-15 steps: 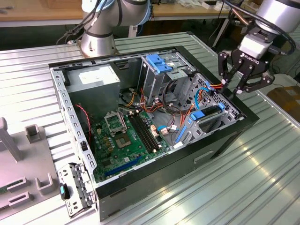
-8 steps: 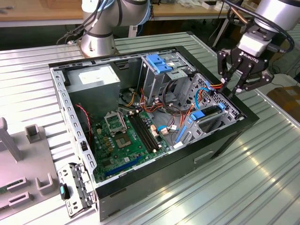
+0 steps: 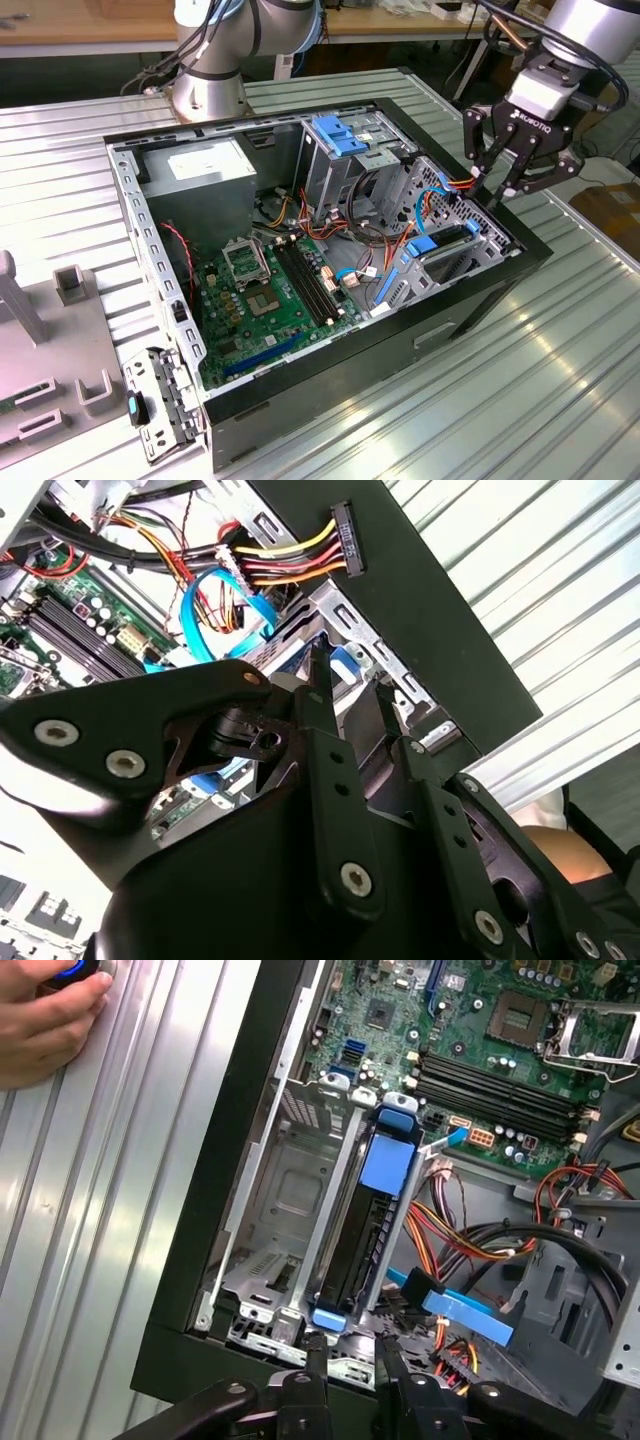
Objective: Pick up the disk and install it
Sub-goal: 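Insert the first disk wire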
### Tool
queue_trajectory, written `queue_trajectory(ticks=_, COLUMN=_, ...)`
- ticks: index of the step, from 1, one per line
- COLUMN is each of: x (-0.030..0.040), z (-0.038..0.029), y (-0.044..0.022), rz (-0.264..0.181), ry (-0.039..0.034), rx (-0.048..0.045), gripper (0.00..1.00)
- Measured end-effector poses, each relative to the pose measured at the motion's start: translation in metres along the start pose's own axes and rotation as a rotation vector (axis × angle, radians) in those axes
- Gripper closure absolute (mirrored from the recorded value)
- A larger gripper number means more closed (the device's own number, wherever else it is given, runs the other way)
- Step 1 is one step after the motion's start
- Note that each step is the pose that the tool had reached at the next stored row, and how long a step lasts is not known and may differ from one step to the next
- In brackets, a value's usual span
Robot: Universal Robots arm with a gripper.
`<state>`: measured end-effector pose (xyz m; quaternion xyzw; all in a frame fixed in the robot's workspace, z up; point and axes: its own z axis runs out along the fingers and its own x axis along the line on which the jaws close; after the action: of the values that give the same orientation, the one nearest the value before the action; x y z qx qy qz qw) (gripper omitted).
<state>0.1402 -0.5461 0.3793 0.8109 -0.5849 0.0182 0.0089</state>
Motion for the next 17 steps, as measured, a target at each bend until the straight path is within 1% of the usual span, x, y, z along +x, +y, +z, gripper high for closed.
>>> queue_trajectory(ticks=1, x=-0.0001, z=0.0, y=-0.0001, rz=-0.006, ry=0.0003, rx=0.0005, gripper=0.67)
queue_trajectory(ticks=3, x=-0.0002, z=0.0, y=0.0, rz=-0.059, ry=0.0001, rx=0.003, gripper=0.67)
queue_trajectory(ticks=4, x=-0.0002, z=0.0, y=0.0, rz=-0.093, ry=0.0, rx=0.0046, gripper=0.67)
queue_trajectory(ticks=5, x=-0.0002, z=-0.0001, y=-0.0003, rz=-0.116, ry=-0.0001, rx=0.0055, gripper=0.67)
queue_trajectory(ticks=7, x=0.0, z=0.0, y=-0.0036, rz=-0.127, ry=-0.0002, rx=0.006, gripper=0.67)
queue_trajectory(ticks=9, x=0.0001, z=0.0002, y=-0.0085, rz=-0.138, ry=-0.0004, rx=0.0066, gripper=0.67)
queue_trajectory(ticks=12, x=0.0, z=0.0002, y=-0.0135, rz=-0.147, ry=-0.0004, rx=0.0069, gripper=0.67)
queue_trajectory(ticks=16, x=-0.0019, z=0.0005, y=-0.0253, rz=-0.163, ry=-0.0005, rx=0.0075, gripper=0.67)
queue_trajectory(ticks=17, x=-0.0024, z=0.0005, y=-0.0262, rz=-0.166, ry=-0.0005, rx=0.0076, gripper=0.67)
